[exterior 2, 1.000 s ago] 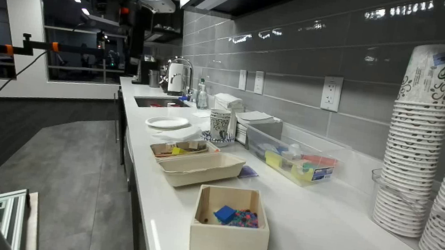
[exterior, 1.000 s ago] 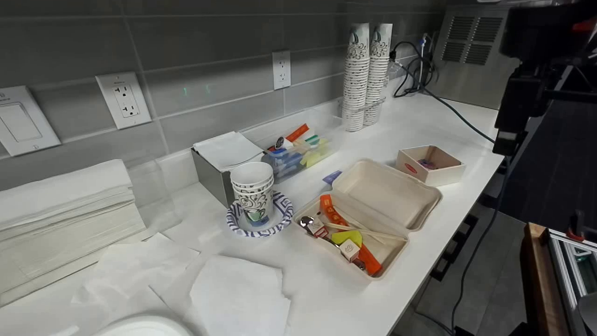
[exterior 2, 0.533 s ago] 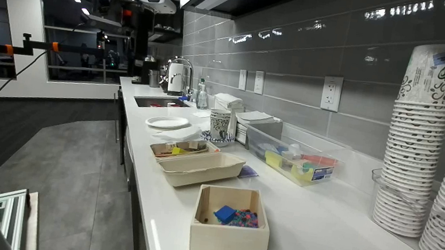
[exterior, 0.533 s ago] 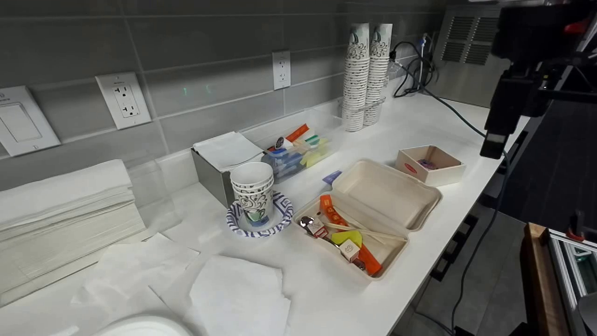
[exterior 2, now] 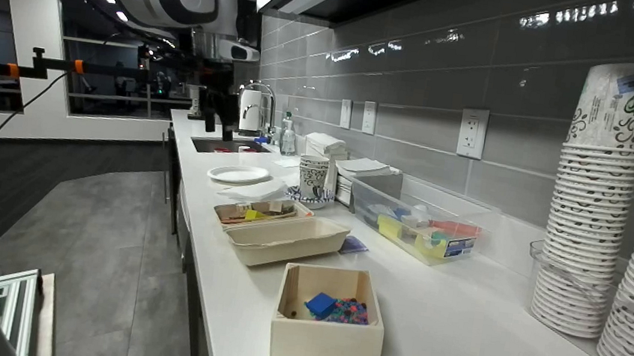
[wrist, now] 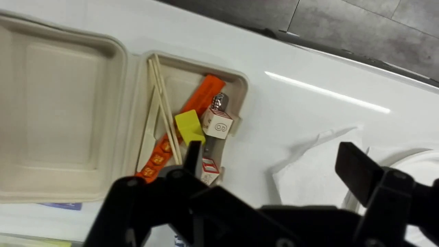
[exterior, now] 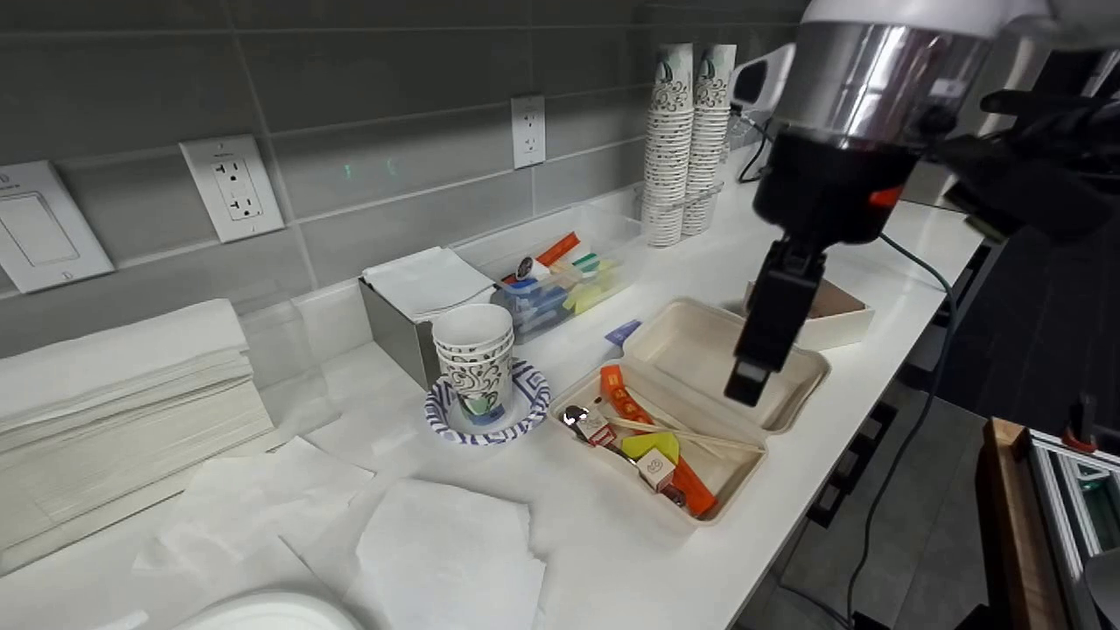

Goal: Pick up the napkin and place it inside the takeaway pack

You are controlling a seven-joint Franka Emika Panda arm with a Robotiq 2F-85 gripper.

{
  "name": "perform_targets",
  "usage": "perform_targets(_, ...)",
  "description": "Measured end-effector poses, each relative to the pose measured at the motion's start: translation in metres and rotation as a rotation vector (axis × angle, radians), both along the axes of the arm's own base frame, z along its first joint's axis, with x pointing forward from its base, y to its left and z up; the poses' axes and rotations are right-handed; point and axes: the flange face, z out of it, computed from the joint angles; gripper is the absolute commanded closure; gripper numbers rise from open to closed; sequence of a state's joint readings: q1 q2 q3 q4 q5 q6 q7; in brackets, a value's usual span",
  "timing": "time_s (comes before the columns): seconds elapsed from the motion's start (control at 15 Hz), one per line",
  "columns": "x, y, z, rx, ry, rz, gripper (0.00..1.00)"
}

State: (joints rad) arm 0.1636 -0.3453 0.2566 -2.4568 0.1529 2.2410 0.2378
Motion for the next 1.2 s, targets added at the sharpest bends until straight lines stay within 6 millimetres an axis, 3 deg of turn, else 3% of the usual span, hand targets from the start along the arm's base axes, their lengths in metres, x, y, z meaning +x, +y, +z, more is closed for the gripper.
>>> perform_targets(0.27, 0.034, 0.023, -0.053, 0.021, 0.031, 0.095, 0.0)
perform_targets(0.53, 0.061, 0.07, -0.092, 0.039, 0.08, 0.173, 0.0)
perform_targets(0.8, 0.092, 0.11, -0.115, -0.015, 0.029, 0.263, 0.0)
perform_targets(1.2, 0.145, 0.139, -0.14, -0.059, -0.036, 0.316, 0.0)
